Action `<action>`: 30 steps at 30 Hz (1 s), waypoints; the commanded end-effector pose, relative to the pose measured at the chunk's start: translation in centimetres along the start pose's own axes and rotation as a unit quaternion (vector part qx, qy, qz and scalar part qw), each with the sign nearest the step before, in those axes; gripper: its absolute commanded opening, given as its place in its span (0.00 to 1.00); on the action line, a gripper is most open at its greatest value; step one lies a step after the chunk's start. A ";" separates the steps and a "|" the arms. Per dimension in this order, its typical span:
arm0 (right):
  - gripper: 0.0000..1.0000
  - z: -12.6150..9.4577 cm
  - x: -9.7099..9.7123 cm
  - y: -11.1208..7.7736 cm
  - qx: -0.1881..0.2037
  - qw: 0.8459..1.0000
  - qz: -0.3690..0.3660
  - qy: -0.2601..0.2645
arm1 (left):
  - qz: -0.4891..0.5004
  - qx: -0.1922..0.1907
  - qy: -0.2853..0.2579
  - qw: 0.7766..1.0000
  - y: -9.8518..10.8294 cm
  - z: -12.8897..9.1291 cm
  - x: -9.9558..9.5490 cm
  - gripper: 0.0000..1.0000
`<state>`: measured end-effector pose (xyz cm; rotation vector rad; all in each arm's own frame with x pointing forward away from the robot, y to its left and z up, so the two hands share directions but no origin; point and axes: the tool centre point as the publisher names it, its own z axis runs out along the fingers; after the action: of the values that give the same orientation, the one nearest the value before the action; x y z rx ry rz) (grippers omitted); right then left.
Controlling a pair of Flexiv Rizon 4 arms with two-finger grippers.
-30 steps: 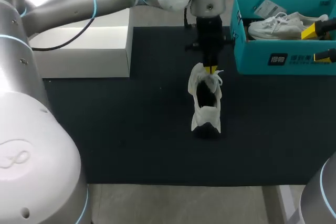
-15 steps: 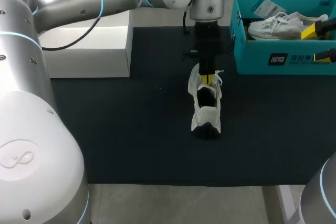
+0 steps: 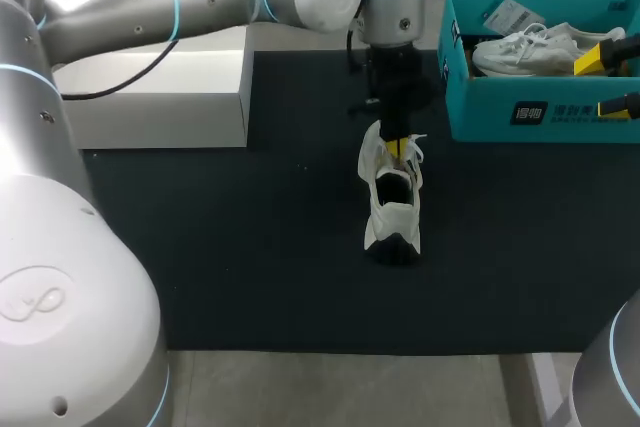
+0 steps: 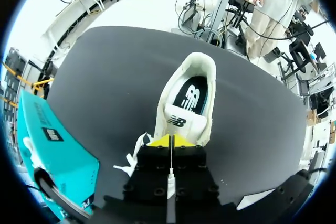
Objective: Take the shoe out of the shoebox, open the shoe tongue, remove and reinsert the insole, then place the shoe into the shoebox
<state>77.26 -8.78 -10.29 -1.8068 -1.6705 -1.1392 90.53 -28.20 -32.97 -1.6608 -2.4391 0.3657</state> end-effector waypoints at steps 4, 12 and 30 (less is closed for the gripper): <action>1.00 0.0 0.0 0.0 0.000 1.000 0.001 -0.002 | -0.048 -0.095 -0.041 0.993 -1.0 -0.6 1.6 0.00; 1.00 0.0 0.0 0.0 0.000 1.000 0.001 -0.002 | -0.067 -0.089 -0.057 0.992 -0.9 -0.9 1.7 0.00; 1.00 0.0 0.0 0.0 0.000 1.000 0.001 -0.002 | -0.174 -0.053 -0.040 0.982 -1.5 -1.3 2.5 0.00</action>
<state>77.26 -8.78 -10.29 -1.8067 -1.6706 -1.1392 89.12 -26.75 -31.80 -1.5188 -2.7291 0.2421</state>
